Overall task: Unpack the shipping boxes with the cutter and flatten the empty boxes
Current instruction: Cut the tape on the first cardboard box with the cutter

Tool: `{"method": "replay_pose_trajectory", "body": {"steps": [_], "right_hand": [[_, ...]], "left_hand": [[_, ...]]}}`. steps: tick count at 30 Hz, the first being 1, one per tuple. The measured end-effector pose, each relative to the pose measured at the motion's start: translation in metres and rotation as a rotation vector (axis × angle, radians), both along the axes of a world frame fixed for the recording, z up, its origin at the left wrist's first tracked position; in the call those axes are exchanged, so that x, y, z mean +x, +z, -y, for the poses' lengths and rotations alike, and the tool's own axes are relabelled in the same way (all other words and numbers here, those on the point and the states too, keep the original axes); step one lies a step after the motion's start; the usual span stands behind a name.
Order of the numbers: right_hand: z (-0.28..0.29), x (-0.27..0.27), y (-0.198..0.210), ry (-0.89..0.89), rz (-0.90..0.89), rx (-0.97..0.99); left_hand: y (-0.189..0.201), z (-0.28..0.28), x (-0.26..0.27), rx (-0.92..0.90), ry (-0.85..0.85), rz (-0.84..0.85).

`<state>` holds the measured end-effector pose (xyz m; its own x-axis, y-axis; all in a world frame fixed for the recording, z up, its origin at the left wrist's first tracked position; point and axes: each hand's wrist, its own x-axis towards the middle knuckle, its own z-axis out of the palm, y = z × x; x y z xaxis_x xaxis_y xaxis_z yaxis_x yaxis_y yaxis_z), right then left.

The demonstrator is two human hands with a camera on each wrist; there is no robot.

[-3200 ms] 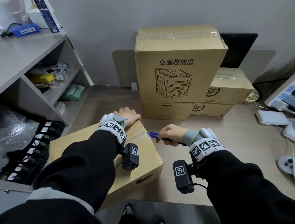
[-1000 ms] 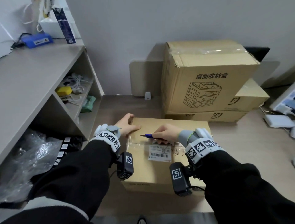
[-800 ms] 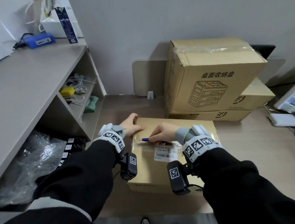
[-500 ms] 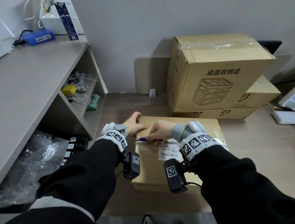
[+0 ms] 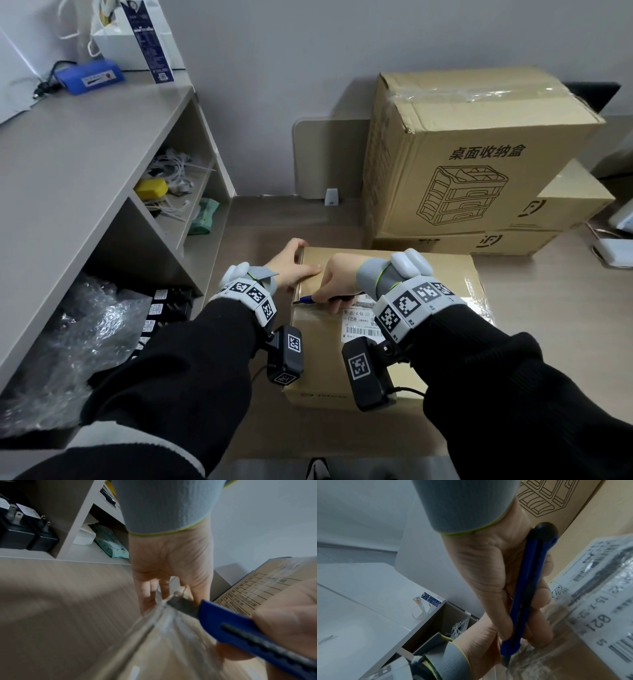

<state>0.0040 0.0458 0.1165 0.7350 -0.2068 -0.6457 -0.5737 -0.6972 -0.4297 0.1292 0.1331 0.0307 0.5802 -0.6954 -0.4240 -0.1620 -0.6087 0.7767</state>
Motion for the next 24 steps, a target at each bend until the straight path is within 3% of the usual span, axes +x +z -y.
{"method": "replay_pose_trajectory", "body": {"steps": [17,24], "right_hand": [[0.004,-0.010,0.005,0.006,-0.066,-0.114],[0.007,-0.012,0.005,0.017,-0.033,-0.034]], "left_hand": [[-0.004,-0.005,-0.005,-0.026,0.044,0.084],[-0.005,-0.003,-0.005,-0.022,0.067,0.089]]}}
